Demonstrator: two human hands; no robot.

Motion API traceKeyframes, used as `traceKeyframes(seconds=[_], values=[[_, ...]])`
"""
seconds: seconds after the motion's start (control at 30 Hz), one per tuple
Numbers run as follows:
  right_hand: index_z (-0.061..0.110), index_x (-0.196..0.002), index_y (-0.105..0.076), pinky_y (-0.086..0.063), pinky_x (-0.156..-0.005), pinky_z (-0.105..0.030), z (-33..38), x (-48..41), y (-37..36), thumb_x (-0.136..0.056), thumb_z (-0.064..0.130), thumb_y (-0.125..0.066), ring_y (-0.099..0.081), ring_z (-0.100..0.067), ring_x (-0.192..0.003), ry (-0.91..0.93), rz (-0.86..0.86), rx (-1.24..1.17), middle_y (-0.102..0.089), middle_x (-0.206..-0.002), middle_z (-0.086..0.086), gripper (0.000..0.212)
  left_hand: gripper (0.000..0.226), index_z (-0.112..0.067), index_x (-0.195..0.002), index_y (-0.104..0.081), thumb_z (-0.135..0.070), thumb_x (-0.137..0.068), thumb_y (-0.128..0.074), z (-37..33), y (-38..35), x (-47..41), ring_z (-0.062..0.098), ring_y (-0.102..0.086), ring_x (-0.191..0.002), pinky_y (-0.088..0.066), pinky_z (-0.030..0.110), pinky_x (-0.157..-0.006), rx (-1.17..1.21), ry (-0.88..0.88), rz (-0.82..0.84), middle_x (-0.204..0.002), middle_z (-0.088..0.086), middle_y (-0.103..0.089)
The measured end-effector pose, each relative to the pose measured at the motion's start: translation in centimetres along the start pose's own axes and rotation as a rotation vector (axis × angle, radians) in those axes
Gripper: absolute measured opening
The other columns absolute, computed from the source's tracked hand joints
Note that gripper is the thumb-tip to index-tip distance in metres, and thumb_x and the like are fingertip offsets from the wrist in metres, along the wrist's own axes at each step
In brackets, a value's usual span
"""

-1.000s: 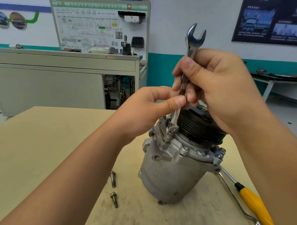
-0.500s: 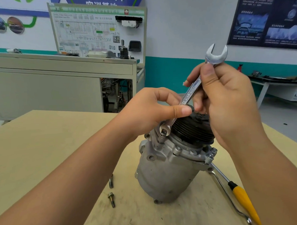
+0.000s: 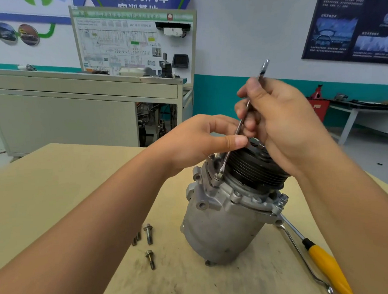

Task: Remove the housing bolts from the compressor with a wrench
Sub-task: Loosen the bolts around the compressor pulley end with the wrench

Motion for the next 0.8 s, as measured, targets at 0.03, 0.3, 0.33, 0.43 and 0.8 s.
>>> traceKeyframes(seconds=[0.03,0.3,0.33,0.43,0.8], values=[[0.017,-0.083,-0.053,-0.037,-0.045,-0.019,0.2,-0.1,-0.4,-0.101,0.022,-0.042,-0.041,-0.006,-0.044,0.011,0.017,0.020,-0.055,-0.054,0.009,0.022,0.012,-0.020,-0.073,-0.068,-0.033,-0.071,-0.066,0.1,0.1,0.1,-0.002,-0.061,-0.095,-0.039,0.029,-0.103,0.009,0.005,-0.004,-0.086,-0.023,-0.066],[0.016,-0.077,-0.062,-0.038,-0.041,-0.014,1.4,0.8,-1.5,-0.099,0.016,-0.045,-0.045,-0.005,-0.037,0.119,0.078,0.102,-0.061,-0.063,-0.007,0.028,0.036,0.001,-0.085,-0.063,-0.030,-0.073,-0.076,2.0,1.6,0.6,-0.002,-0.059,-0.101,-0.037,0.022,-0.093,-0.007,0.069,-0.134,-0.106,0.007,-0.070],[0.016,-0.077,-0.062,-0.038,-0.041,-0.015,1.4,1.0,-1.6,-0.099,0.015,-0.044,-0.046,-0.007,-0.038,0.125,0.081,0.099,-0.061,-0.062,-0.003,0.028,0.034,0.002,-0.081,-0.062,-0.028,-0.073,-0.076,2.0,1.5,0.7,-0.011,-0.056,-0.096,-0.035,0.019,-0.089,0.014,0.068,-0.127,-0.108,0.008,-0.069],[0.016,-0.078,-0.062,-0.038,-0.041,-0.016,1.8,1.0,-0.9,-0.100,0.015,-0.044,-0.048,-0.007,-0.040,0.156,0.043,0.060,-0.063,-0.062,0.002,0.028,0.026,-0.016,-0.061,-0.059,-0.036,-0.065,-0.075,0.9,1.1,0.9,-0.025,-0.049,-0.088,-0.033,0.017,-0.087,0.051,0.024,-0.126,-0.111,0.005,-0.068],[0.018,-0.077,-0.061,-0.035,-0.039,-0.017,2.1,1.1,-0.3,-0.100,0.018,-0.043,-0.045,-0.005,-0.039,0.177,0.049,0.046,-0.064,-0.063,0.001,0.030,0.027,-0.020,-0.055,-0.060,-0.044,-0.057,-0.071,-0.1,0.6,1.2,-0.030,-0.048,-0.088,-0.031,0.015,-0.084,0.046,0.029,-0.133,-0.111,-0.011,-0.067]])
Point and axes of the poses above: each hand's wrist, its own x-axis away from the middle knuckle, its own y-axis out of the back of the hand, z = x × y, the point moved 9 cm from there along -x, towards the middle knuckle
